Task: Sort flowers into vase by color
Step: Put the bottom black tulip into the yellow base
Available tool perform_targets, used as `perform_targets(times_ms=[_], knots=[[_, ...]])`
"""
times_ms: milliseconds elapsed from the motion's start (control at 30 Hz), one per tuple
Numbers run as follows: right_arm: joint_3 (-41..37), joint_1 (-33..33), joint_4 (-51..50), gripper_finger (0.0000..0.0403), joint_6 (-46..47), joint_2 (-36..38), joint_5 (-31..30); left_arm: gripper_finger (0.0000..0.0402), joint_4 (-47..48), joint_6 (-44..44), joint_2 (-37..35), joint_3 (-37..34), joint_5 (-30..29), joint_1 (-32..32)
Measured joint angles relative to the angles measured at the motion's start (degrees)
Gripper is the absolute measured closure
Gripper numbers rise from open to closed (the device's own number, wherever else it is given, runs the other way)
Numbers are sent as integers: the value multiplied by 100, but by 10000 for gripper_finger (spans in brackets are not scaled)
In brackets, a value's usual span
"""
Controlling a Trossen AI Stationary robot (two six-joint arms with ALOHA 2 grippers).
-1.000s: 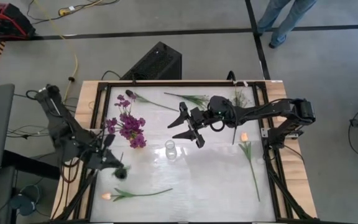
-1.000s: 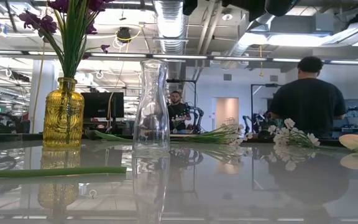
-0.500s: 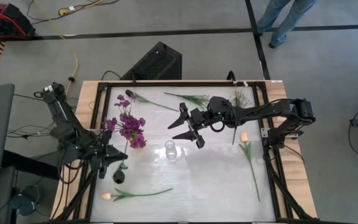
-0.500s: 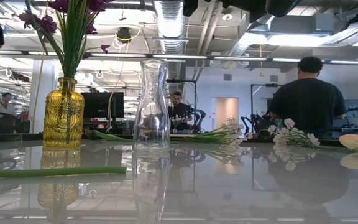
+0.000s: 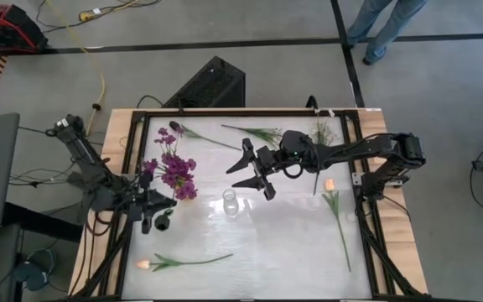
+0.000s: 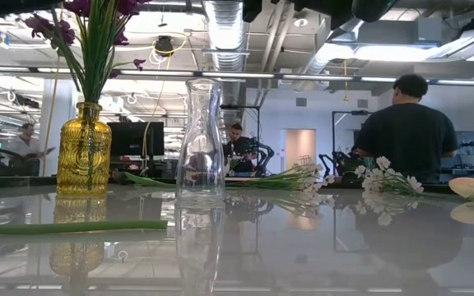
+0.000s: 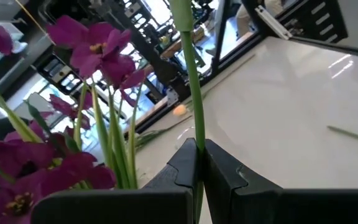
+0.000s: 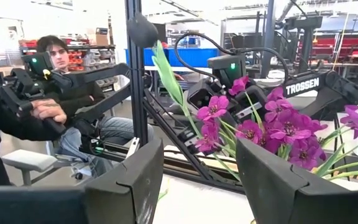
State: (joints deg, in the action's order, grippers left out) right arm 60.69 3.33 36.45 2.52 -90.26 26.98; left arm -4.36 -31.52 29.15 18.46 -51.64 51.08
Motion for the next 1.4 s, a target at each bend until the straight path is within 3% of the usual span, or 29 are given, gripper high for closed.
perform_targets(times_ms=[400, 867, 1400], knots=[[2, 0, -13, 178, 2, 0, -9, 401, -170, 75, -4, -168, 13, -200], [4, 0, -15, 178, 48, 0, -10, 401, -322, 572, -7, -168, -367, -201], [4, -126, -20, 178, 95, 0, -33, 401, -176, 28, -6, -183, 186, -203]])
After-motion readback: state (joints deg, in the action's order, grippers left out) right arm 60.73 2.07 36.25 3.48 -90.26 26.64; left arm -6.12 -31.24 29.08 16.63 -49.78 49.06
